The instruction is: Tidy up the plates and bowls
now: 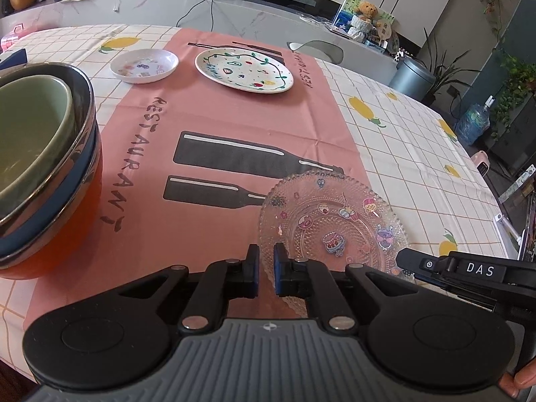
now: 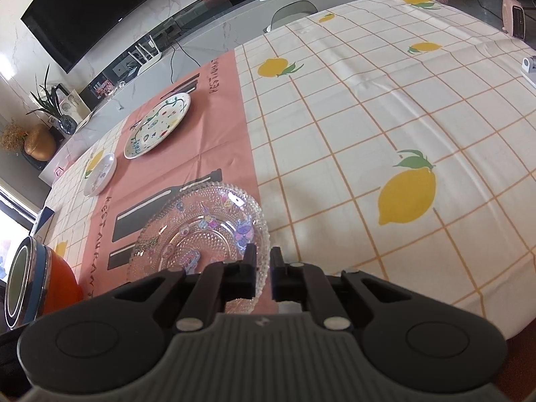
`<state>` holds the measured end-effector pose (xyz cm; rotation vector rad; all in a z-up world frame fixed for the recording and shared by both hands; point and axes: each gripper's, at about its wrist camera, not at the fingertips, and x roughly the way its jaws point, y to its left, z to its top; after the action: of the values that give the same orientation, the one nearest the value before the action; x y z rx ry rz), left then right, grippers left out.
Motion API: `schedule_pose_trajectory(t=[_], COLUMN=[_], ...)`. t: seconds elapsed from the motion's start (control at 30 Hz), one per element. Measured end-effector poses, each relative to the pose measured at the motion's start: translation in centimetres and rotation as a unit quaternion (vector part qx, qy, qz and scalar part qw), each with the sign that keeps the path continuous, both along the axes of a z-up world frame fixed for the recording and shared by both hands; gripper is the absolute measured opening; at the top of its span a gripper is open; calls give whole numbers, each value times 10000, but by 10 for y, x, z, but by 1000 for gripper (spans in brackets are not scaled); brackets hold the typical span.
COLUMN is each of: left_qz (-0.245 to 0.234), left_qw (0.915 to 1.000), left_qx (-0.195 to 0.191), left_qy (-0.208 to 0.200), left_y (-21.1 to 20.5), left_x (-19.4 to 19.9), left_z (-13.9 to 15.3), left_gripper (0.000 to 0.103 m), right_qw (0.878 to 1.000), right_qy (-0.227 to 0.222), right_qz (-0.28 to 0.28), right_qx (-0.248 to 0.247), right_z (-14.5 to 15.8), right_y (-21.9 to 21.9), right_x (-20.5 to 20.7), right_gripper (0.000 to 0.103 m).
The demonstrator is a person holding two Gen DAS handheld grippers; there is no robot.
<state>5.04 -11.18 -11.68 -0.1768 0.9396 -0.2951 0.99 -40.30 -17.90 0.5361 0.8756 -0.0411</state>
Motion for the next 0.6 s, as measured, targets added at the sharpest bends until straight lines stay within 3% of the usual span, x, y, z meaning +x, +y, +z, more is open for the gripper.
schedule_pose_trajectory(t=[0.13, 0.2, 0.3, 0.47, 0.6], left_qz=[-14, 77, 47, -135, -391], left_qw=[9999, 9998, 9998, 9998, 9981], left_qx=[126, 192, 152, 29, 126], left_qy=[49, 19, -136, -172, -468], left_y=[-3, -1, 3, 3, 1], left_x=[0, -4, -9, -6, -6], left_z=[2, 7, 21, 49, 76], left_gripper=[13, 20, 24, 26, 30], right_qw=[9999, 9995, 9983, 9962, 9940], right_qy=[-31, -107, -337, -610, -857], right_qz=[-26, -72, -89, -47, 135], right_qx=[-139, -275, -465, -612, -668], right_z=[3, 11, 28, 59, 83], right_y=[4, 6, 5, 8, 15], right_x=[-1, -4, -10, -16, -15], right_gripper=[10, 13, 30, 31, 31])
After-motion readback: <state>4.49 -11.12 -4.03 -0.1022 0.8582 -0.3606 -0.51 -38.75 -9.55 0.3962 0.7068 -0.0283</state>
